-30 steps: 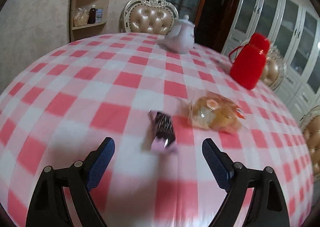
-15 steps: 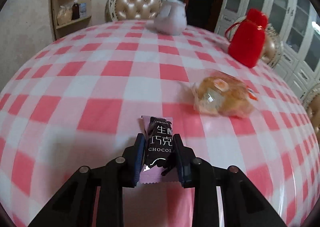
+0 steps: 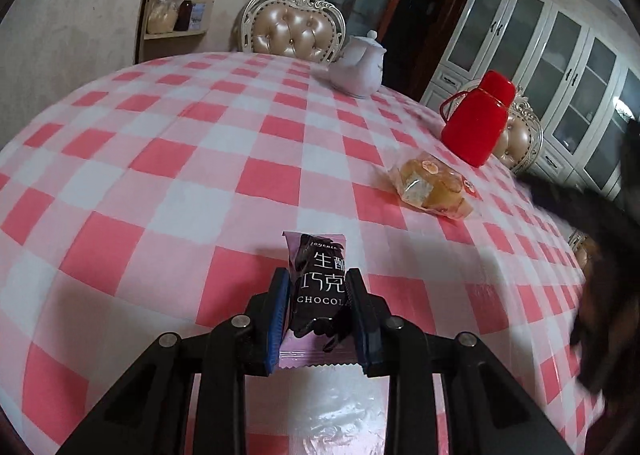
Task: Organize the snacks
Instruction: 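Grasp the wrapped twisted pastry with the right tool while the left tool holds the chocolate bar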
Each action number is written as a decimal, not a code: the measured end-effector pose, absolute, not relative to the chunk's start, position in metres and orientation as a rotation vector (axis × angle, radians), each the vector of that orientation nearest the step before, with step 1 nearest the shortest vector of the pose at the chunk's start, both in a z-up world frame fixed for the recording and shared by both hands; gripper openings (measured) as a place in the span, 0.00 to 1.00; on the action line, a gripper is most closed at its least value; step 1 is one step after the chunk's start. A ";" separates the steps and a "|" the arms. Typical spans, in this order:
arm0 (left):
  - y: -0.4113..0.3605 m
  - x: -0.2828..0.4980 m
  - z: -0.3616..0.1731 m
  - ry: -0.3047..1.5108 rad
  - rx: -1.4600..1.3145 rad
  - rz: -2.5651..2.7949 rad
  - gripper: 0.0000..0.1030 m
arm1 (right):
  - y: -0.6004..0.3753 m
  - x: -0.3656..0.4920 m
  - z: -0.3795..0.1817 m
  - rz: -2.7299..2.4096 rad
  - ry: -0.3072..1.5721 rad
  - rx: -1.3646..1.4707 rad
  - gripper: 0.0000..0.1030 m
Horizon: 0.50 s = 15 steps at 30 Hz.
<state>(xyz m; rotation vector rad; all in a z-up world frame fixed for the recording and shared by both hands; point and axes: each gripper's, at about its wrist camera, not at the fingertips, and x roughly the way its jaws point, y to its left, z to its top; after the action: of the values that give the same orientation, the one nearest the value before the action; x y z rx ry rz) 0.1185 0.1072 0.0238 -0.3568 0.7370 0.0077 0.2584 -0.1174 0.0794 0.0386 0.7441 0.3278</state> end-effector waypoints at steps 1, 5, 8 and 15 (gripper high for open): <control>0.108 0.119 0.024 0.735 -0.363 0.002 0.29 | -0.117 0.274 0.082 0.332 0.744 0.070 0.89; 0.106 0.122 0.028 0.721 -0.334 0.013 0.29 | -0.109 0.348 0.067 0.352 0.814 0.225 0.90; 0.106 0.126 0.027 0.728 -0.319 0.021 0.29 | -0.101 0.390 0.043 0.355 0.910 0.275 0.90; 0.108 0.128 0.028 0.730 -0.314 0.027 0.29 | -0.106 0.379 0.016 0.514 1.065 0.228 0.90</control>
<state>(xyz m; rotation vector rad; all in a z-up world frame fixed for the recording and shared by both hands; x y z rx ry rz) 0.1282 0.1076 0.0277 -0.3142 0.7296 0.0270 0.3790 -0.1057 0.0162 0.2276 1.0645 0.5144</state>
